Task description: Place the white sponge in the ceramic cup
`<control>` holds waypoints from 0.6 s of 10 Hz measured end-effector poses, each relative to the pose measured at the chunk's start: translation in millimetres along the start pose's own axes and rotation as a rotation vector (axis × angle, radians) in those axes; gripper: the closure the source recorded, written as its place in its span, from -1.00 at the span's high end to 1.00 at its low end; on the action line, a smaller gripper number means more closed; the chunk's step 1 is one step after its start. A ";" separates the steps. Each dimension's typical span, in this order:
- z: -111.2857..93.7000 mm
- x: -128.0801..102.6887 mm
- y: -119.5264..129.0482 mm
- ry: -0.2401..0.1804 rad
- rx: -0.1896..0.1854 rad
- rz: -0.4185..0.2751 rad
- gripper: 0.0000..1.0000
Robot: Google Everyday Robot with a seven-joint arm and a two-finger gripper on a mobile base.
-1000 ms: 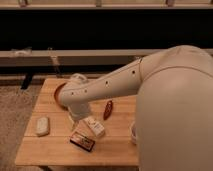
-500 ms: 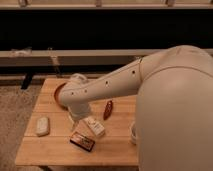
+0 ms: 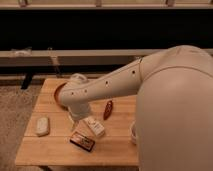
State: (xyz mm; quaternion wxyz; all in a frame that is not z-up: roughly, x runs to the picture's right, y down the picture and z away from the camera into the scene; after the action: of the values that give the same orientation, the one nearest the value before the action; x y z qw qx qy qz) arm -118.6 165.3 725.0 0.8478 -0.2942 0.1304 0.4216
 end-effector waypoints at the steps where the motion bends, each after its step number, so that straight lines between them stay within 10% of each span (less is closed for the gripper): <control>1: 0.0 0.0 0.0 0.000 0.000 0.000 0.60; 6: -0.8 -10.1 17.6 0.005 0.010 -0.012 0.60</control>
State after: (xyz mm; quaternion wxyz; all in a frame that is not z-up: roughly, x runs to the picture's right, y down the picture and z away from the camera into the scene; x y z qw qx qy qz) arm -138.6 166.7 722.2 0.8514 -0.2916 0.1328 0.4154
